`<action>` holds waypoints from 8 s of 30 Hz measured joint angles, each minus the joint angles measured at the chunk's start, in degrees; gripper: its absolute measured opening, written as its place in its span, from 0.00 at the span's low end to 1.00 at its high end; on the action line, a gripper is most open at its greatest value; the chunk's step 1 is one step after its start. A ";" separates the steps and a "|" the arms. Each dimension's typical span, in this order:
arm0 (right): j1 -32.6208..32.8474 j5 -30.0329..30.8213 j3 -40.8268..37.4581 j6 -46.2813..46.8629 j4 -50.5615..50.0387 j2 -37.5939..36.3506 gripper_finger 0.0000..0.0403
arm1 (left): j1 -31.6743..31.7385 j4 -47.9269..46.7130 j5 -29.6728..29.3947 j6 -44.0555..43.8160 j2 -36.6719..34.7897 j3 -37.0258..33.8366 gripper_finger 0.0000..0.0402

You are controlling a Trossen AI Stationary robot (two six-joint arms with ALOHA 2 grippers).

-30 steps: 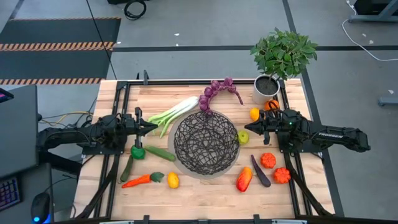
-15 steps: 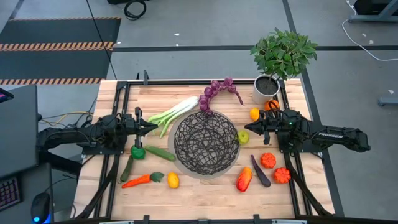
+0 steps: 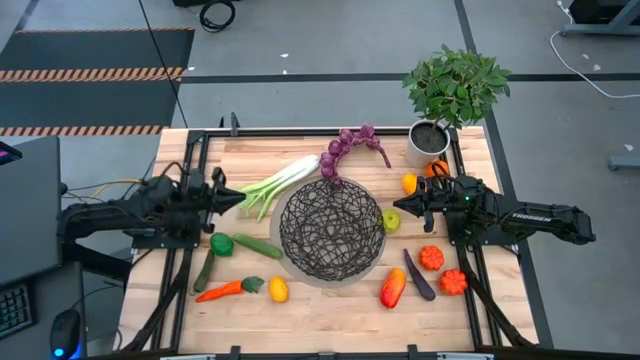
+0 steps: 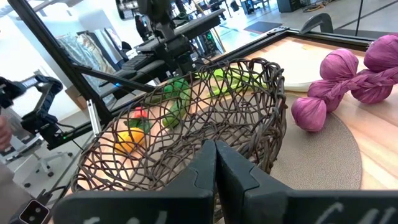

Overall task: Build produce basket
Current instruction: Put the green cucumber into the black wire basket, then put the yellow lemon into the black wire basket

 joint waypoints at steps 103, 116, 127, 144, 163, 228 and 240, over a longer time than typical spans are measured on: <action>-7.13 -16.64 63.39 8.01 1.91 70.99 0.13 | 7.26 -79.96 9.13 0.03 56.74 61.25 0.64; -2.15 -12.02 63.37 5.94 -0.48 70.84 0.72 | 6.19 -76.99 13.72 15.23 56.40 46.90 0.67; 3.04 -4.31 63.34 8.68 -4.73 70.80 0.84 | -2.14 -63.86 13.62 26.87 55.94 32.20 0.67; 4.52 -1.75 63.34 10.49 -6.78 70.79 0.82 | -7.54 -49.99 6.36 21.50 56.60 23.22 0.67; 4.35 -4.96 63.34 9.88 -7.27 70.79 0.82 | -7.78 -42.02 5.90 11.56 67.42 23.26 0.67; -8.57 -15.45 63.34 4.27 -54.25 37.15 0.68 | -4.59 -44.08 -3.09 -1.03 82.01 73.29 0.54; -8.49 -12.99 63.32 0.36 -64.96 35.30 0.69 | -5.13 -54.80 -2.89 -13.95 80.88 73.30 0.80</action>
